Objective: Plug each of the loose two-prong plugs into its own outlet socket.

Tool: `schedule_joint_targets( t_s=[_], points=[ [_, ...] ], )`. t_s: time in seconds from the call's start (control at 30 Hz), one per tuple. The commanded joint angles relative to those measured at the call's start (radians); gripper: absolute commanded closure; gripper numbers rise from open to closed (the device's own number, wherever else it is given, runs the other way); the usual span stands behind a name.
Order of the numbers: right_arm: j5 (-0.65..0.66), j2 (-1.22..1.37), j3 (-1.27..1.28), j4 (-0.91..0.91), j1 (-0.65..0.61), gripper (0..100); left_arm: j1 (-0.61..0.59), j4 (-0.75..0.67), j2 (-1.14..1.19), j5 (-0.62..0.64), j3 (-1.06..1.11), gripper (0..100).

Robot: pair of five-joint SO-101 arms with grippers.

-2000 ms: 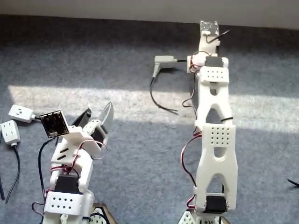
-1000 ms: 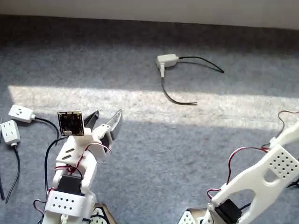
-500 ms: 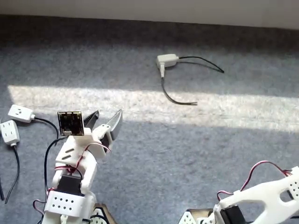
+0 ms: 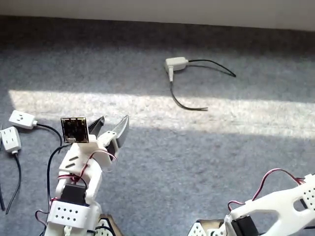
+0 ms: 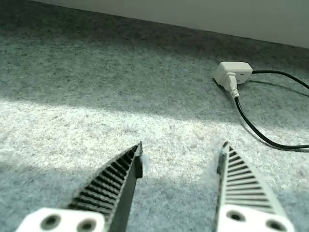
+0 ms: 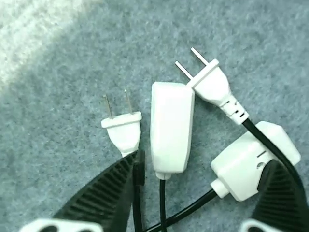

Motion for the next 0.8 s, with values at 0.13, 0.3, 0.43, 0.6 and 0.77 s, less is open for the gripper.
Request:
schedule_joint_targets(
  t_s=[0.13, 0.3, 0.43, 0.6, 0.77],
  points=[
    [-0.032, 0.016, -0.12, -0.019, -0.048, 72.1, 0.018, 0.005, -0.012, -0.009, -0.001, 74],
    [-0.081, 0.022, -0.124, -0.019, -0.074, 89.1, 0.018, 0.005, -0.012, -0.009, -0.001, 74],
    [-0.1, 0.019, -0.124, -0.019, -0.079, 90.2, 0.018, 0.005, -0.012, -0.009, -0.001, 74],
    [-0.094, 0.016, -0.119, -0.019, -0.079, 90.6, 0.018, 0.005, -0.012, -0.009, -0.001, 74],
    [-0.098, -0.087, -0.119, -0.013, -0.087, 90.6, 0.018, 0.005, -0.012, -0.009, -0.001, 74]
  ],
)
